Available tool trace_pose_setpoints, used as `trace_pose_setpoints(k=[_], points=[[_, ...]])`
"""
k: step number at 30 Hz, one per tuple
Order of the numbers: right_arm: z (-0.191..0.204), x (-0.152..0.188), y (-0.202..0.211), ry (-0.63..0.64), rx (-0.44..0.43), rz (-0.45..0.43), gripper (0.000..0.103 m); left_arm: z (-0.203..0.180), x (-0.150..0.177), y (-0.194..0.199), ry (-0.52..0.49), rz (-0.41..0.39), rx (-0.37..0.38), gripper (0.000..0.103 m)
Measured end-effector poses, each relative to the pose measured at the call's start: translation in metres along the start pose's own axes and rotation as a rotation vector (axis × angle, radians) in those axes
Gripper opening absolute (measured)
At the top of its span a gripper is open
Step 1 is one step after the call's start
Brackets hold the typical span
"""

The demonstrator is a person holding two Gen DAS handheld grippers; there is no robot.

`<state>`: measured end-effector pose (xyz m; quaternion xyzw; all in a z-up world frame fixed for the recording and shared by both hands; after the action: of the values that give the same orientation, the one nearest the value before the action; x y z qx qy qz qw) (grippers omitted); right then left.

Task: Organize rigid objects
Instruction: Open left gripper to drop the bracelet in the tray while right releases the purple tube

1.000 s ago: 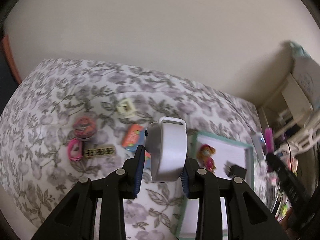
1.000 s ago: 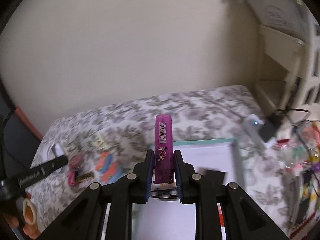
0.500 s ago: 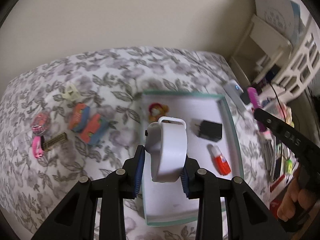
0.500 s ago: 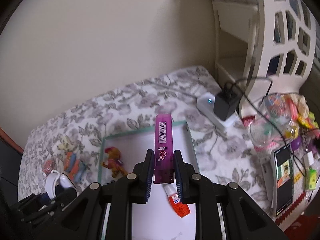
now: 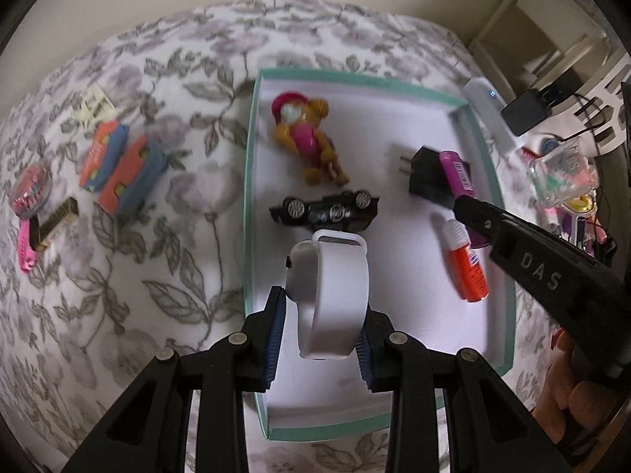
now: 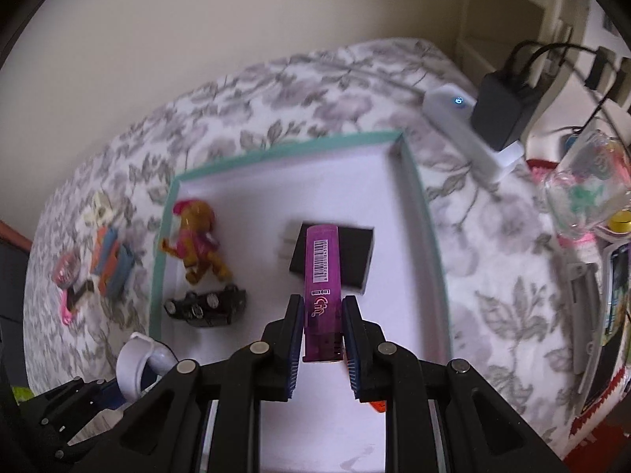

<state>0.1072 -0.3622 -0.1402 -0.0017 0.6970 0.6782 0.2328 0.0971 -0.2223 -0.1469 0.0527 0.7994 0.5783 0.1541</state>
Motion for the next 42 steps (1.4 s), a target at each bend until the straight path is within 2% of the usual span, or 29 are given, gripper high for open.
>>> trace_pose_setpoints(k=[8, 14, 29, 32, 33, 34, 35, 42], points=[[0.013, 0.017, -0.024, 0.050, 0.003, 0.069, 0.021, 0.000, 0.007, -0.020, -0.005, 0.043, -0.021, 0.034], [0.015, 0.017, -0.024, 0.074, 0.016, 0.063, 0.021, 0.004, 0.011, -0.034, 0.002, 0.073, -0.044, 0.034], [0.018, 0.014, -0.025, 0.109, 0.056, 0.070, 0.022, -0.002, 0.008, -0.033, -0.028, 0.046, -0.072, 0.034], [0.017, 0.010, -0.019, 0.115, 0.061, 0.053, 0.026, 0.001, 0.007, -0.029, -0.019, 0.043, -0.057, 0.039], [0.016, 0.008, -0.015, 0.110, 0.063, 0.042, 0.028, 0.000, 0.006, -0.027, -0.018, 0.037, -0.047, 0.046], [0.016, 0.005, -0.011, 0.105, 0.064, 0.031, 0.035, 0.002, 0.005, -0.023, -0.018, 0.030, -0.042, 0.052], [0.014, 0.003, -0.007, 0.102, 0.066, 0.021, 0.039, 0.002, 0.003, -0.020, -0.018, 0.023, -0.039, 0.054], [0.011, -0.015, 0.030, 0.077, 0.074, -0.079, 0.039, 0.002, -0.009, 0.007, -0.009, -0.034, -0.007, 0.054]])
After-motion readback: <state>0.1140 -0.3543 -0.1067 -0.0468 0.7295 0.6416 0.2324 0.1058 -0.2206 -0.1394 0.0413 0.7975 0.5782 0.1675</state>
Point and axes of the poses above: each gripper's, at about its wrist camera, not at the fingertips, and y roughly against the way its jaws point, z to its left, x to its underside, the point moved 9 cm from there along -y, roughly the way its jaws point, and after that the axes turned 8 degrees about x, right-handed, at the moved point
